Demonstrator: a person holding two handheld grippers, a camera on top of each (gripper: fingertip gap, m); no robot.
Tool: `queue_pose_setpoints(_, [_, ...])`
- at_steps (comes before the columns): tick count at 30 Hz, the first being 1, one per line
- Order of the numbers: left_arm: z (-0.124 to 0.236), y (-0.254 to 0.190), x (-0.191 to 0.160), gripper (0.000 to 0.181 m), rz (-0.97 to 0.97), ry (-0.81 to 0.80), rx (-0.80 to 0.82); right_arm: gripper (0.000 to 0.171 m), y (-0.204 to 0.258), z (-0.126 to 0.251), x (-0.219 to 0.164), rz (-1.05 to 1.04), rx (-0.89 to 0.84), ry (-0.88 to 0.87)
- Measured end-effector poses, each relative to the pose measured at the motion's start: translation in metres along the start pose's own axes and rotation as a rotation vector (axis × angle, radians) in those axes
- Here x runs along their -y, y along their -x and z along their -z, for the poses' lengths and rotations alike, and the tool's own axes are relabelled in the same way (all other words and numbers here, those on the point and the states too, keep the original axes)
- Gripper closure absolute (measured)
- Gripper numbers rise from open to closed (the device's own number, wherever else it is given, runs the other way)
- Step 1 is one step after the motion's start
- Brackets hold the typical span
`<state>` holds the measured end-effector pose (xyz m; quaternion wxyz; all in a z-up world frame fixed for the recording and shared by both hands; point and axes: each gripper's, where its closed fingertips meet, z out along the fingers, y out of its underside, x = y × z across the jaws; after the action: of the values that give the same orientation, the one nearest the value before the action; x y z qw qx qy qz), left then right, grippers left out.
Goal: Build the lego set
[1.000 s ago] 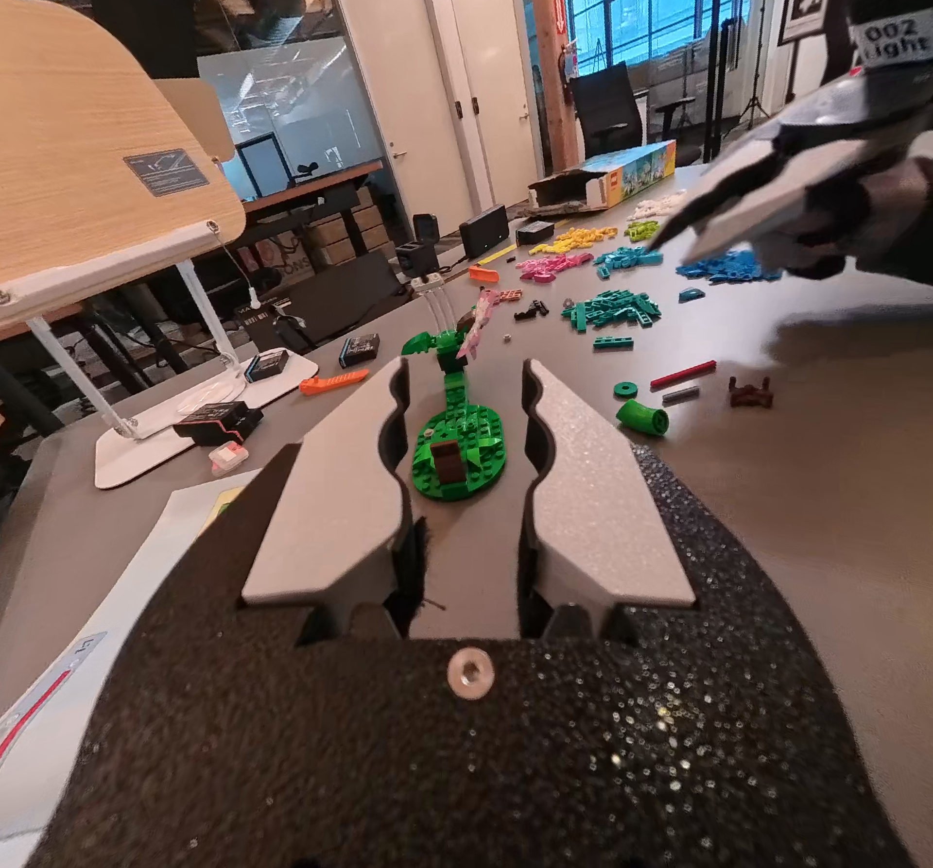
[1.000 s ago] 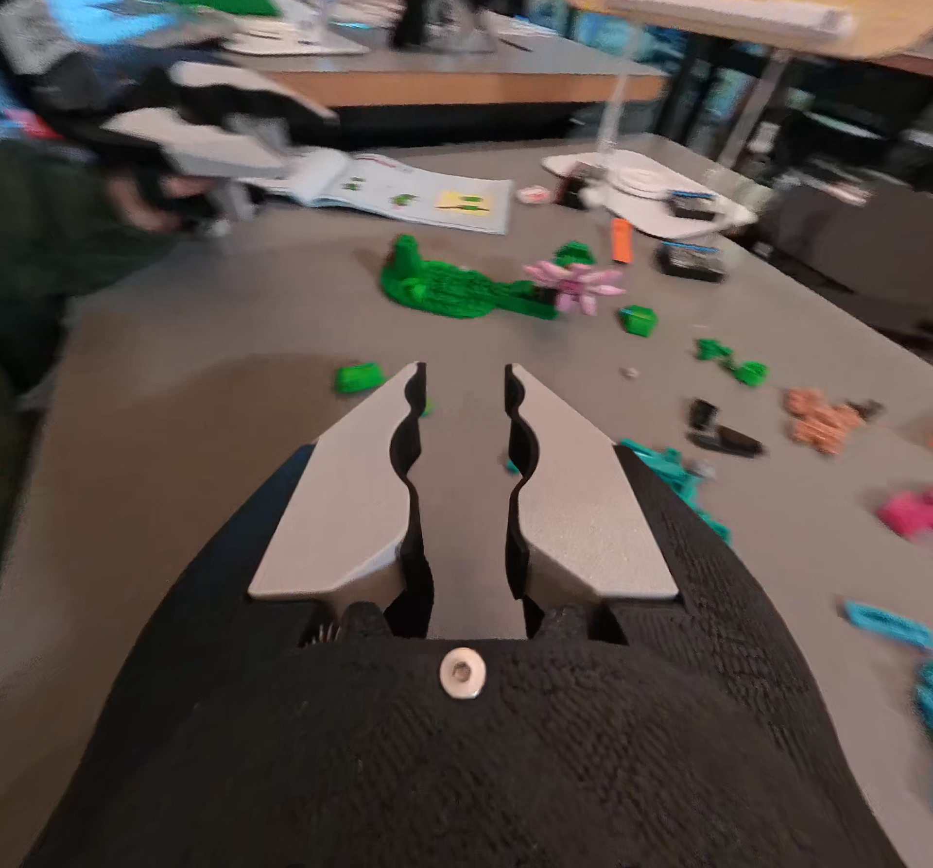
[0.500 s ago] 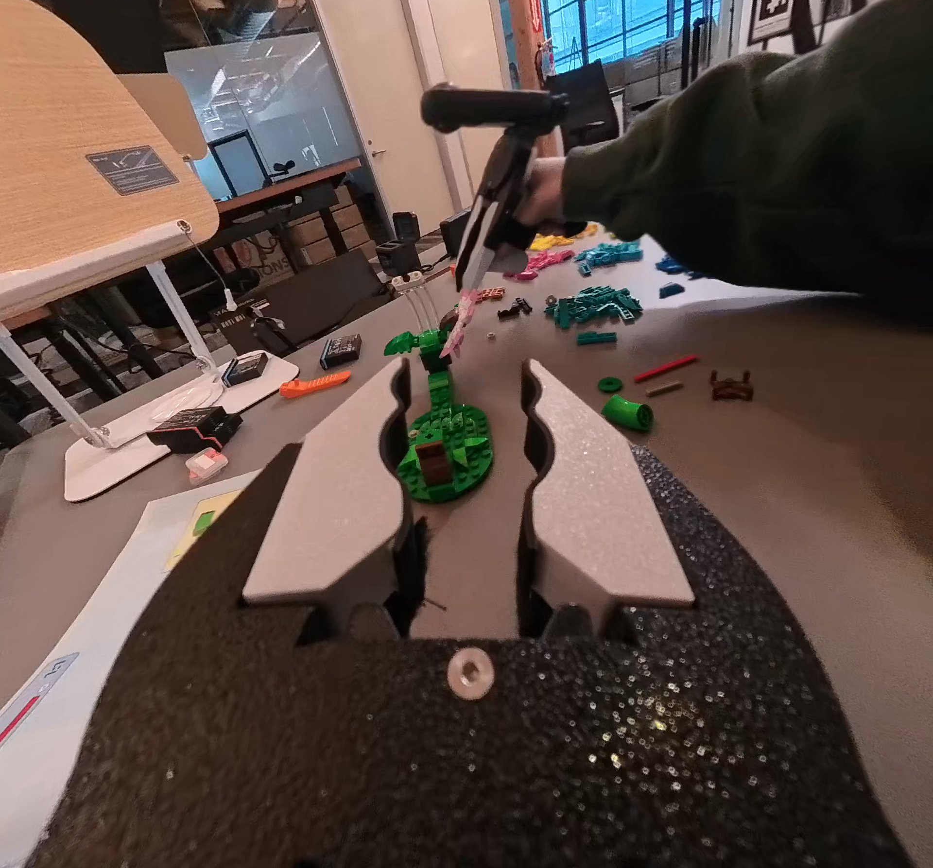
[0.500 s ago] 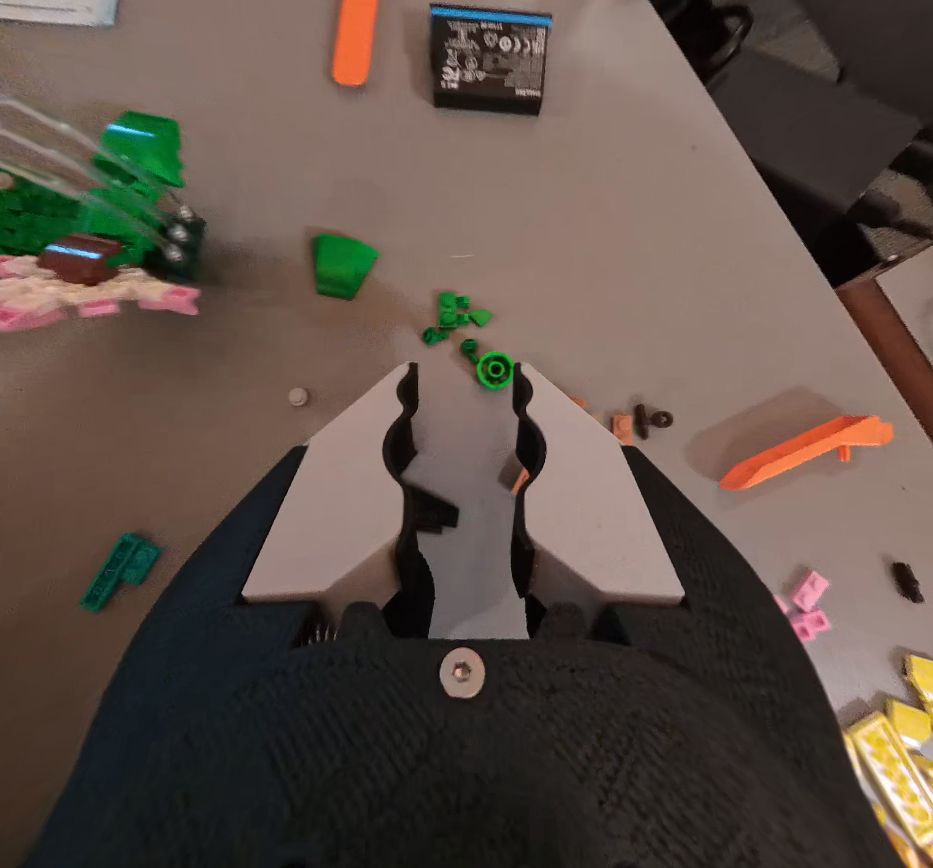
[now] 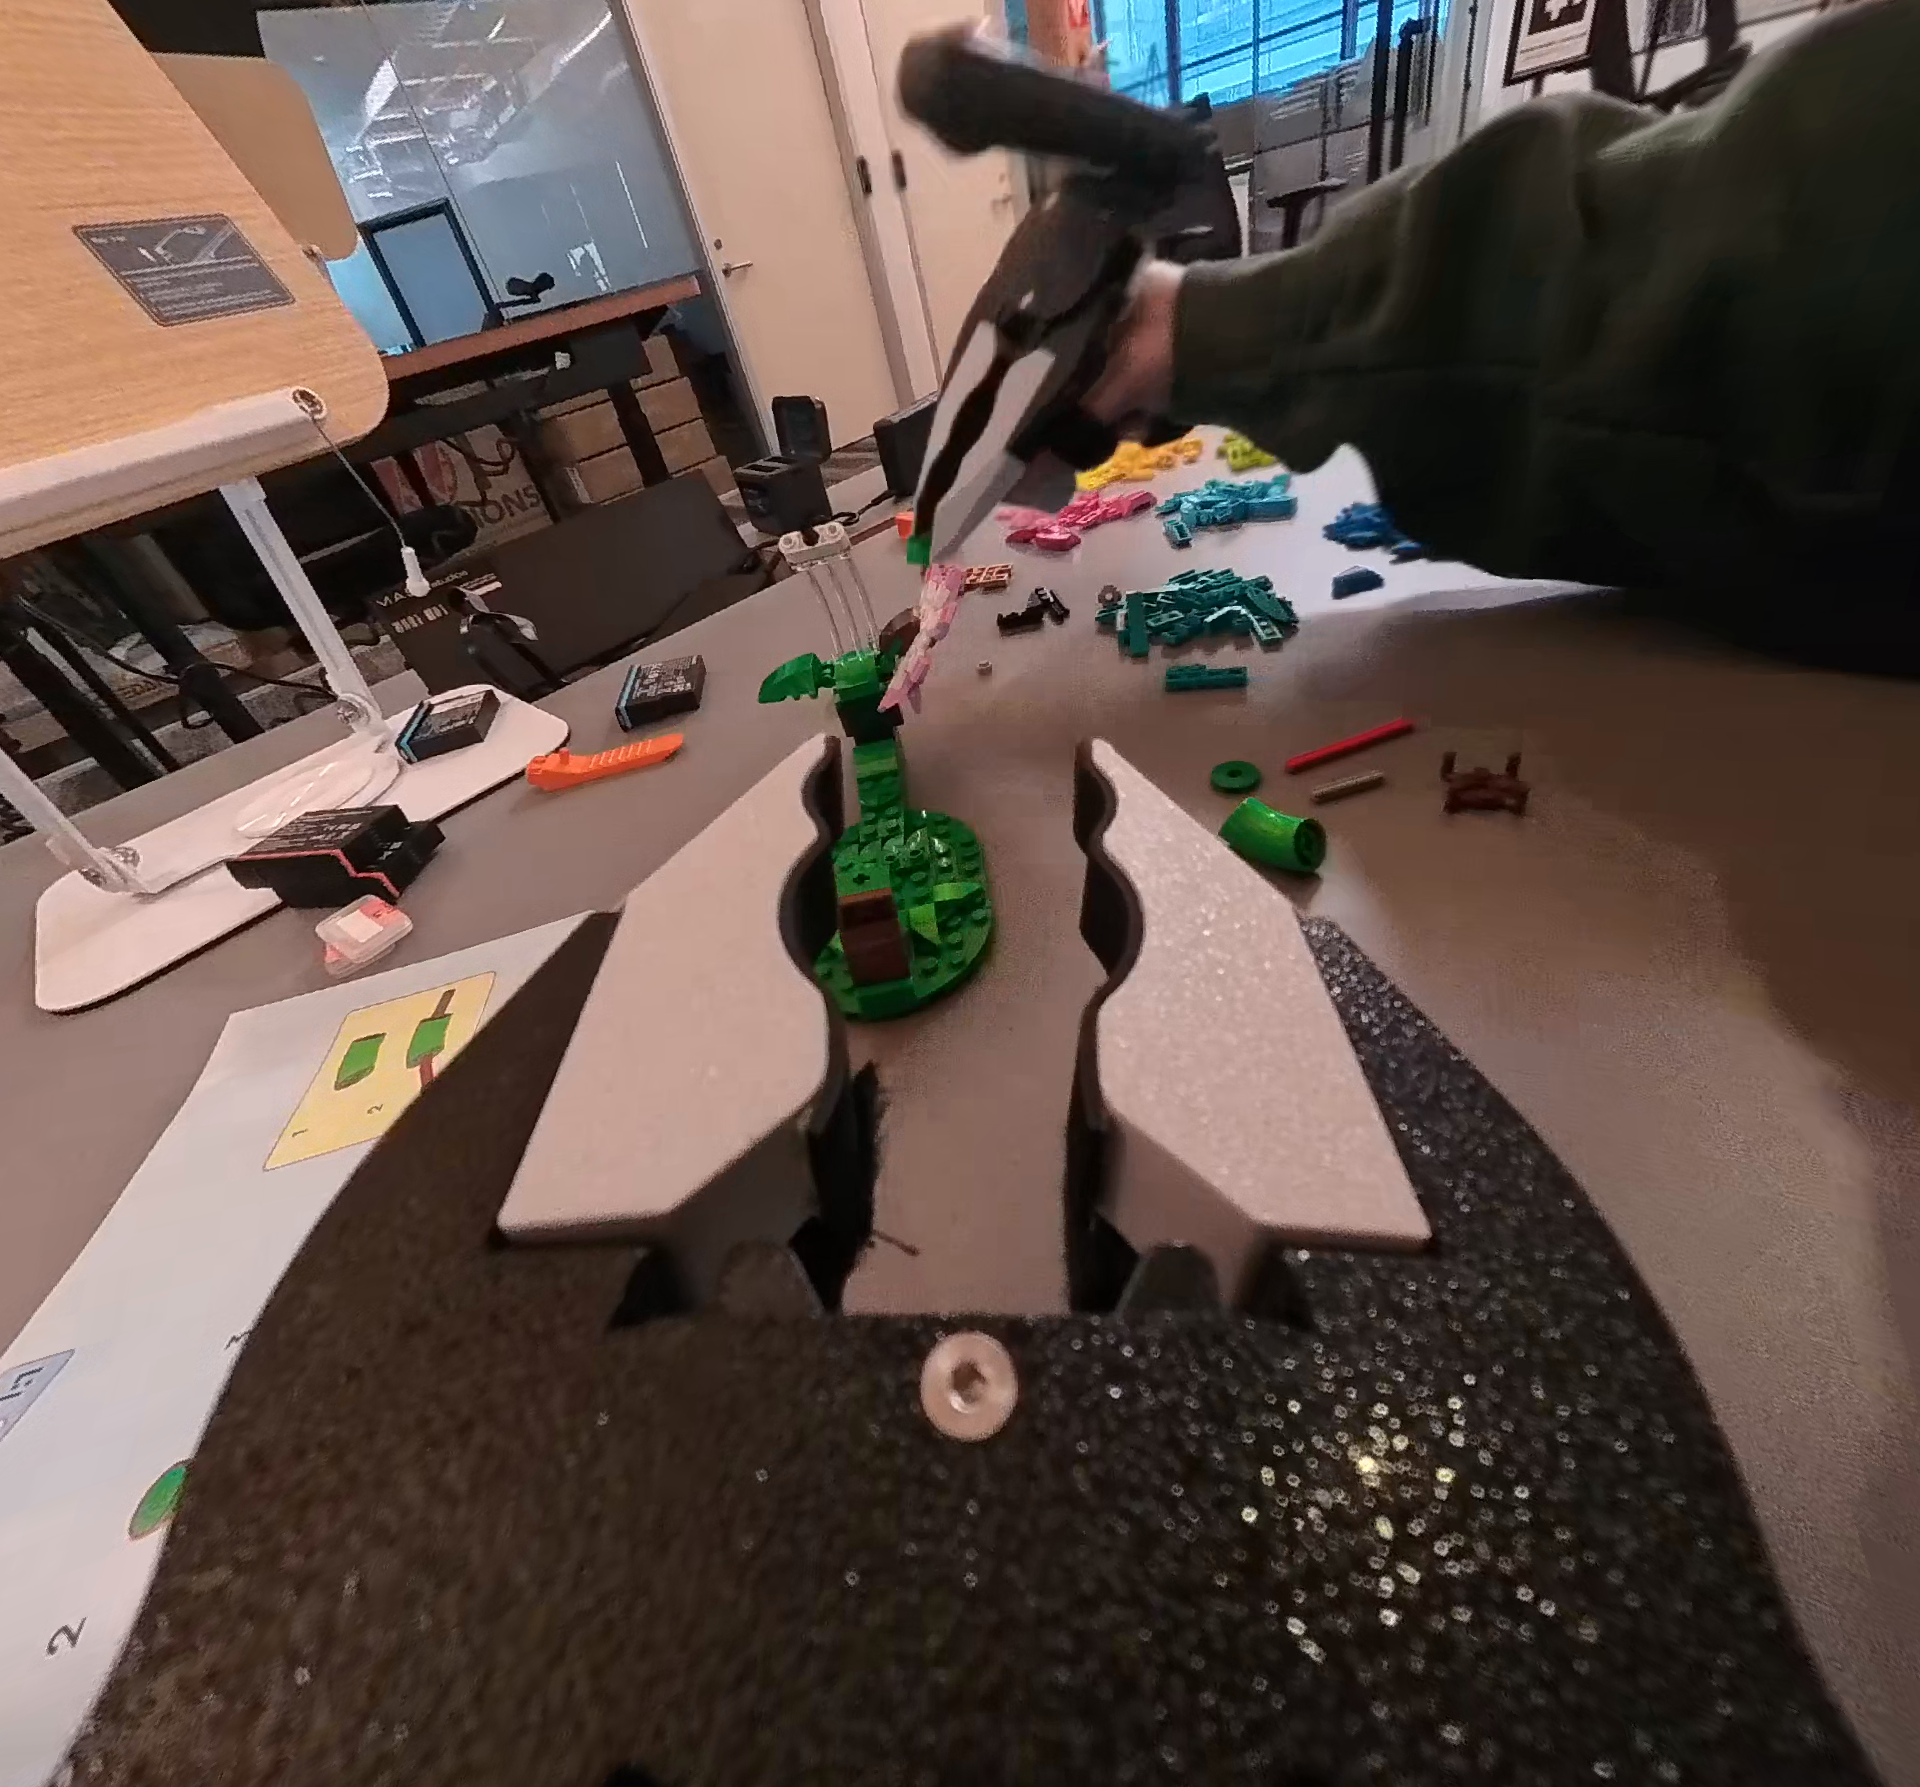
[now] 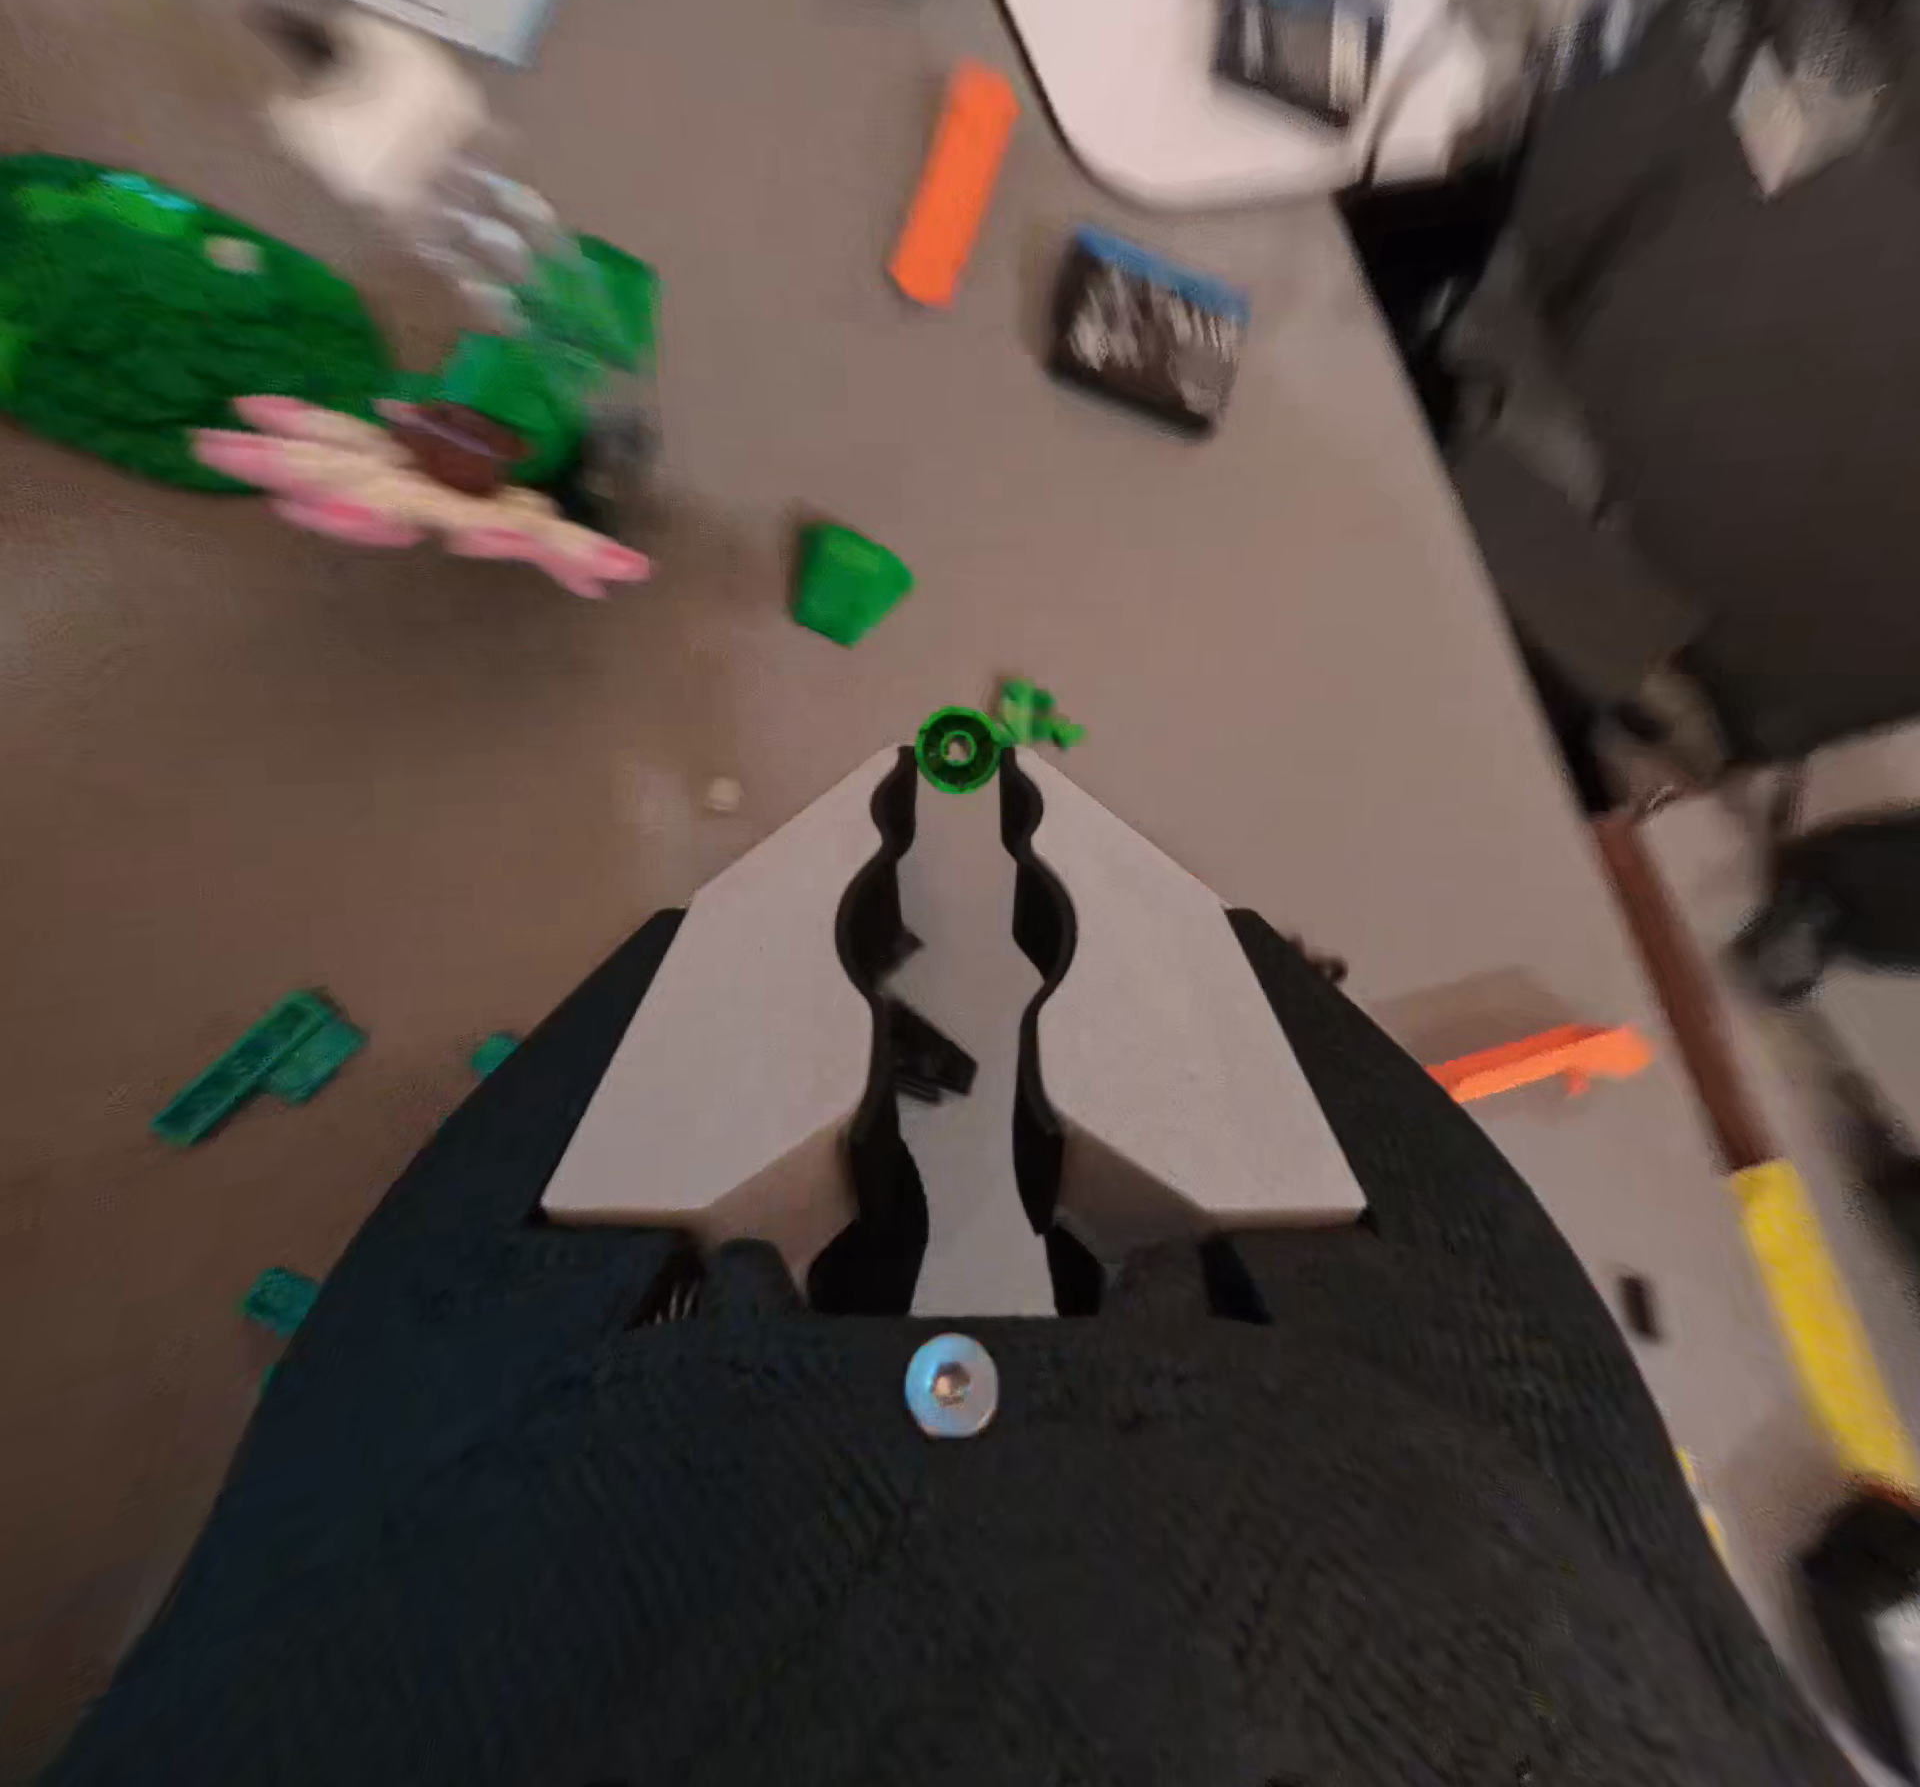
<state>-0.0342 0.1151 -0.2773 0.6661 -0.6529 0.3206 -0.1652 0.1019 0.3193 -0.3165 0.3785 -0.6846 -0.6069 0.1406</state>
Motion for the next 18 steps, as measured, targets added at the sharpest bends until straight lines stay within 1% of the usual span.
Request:
queue_pose_setpoints(1, [0.0, 0.0, 0.0, 0.139, -0.001, 0.001, 0.001, 0.157, 0.016, 0.011, 0.017, 0.111, -0.036, -0.067])
queue_pose_setpoints(3, [-0.002, 0.0, 0.003, 0.141, -0.001, -0.008, 0.002, 0.157, 0.055, 0.033, 0.051, 0.333, -0.116, -0.196])
queue_pose_setpoints(5, [-0.007, -0.005, 0.009, 0.147, 0.056, -0.029, -0.041, 0.157, 0.096, 0.05, 0.077, 0.513, -0.189, -0.274])
queue_pose_setpoints(8, [-0.018, -0.029, 0.03, 0.148, 0.282, -0.056, -0.22, 0.157, 0.15, 0.064, 0.101, 0.758, -0.32, -0.335])
queue_pose_setpoints(10, [-0.02, -0.043, 0.044, 0.148, 0.428, -0.075, -0.335, 0.157, 0.178, 0.064, 0.107, 0.925, -0.408, -0.326])
queue_pose_setpoints(11, [-0.02, -0.046, 0.046, 0.148, 0.473, -0.077, -0.358, 0.157, 0.189, 0.064, 0.108, 0.998, -0.441, -0.32])
queue_pose_setpoints(14, [-0.022, -0.05, 0.039, 0.15, 0.465, -0.038, -0.346, 0.157, 0.216, 0.062, 0.111, 1.135, -0.502, -0.323])
queue_pose_setpoints(17, [-0.022, -0.061, 0.034, 0.151, 0.421, 0.01, -0.38, 0.157, 0.228, 0.065, 0.116, 1.171, -0.537, -0.341])
queue_pose_setpoints(18, [-0.021, -0.064, 0.036, 0.155, 0.412, 0.002, -0.397, 0.157, 0.23, 0.066, 0.117, 1.172, -0.54, -0.347])
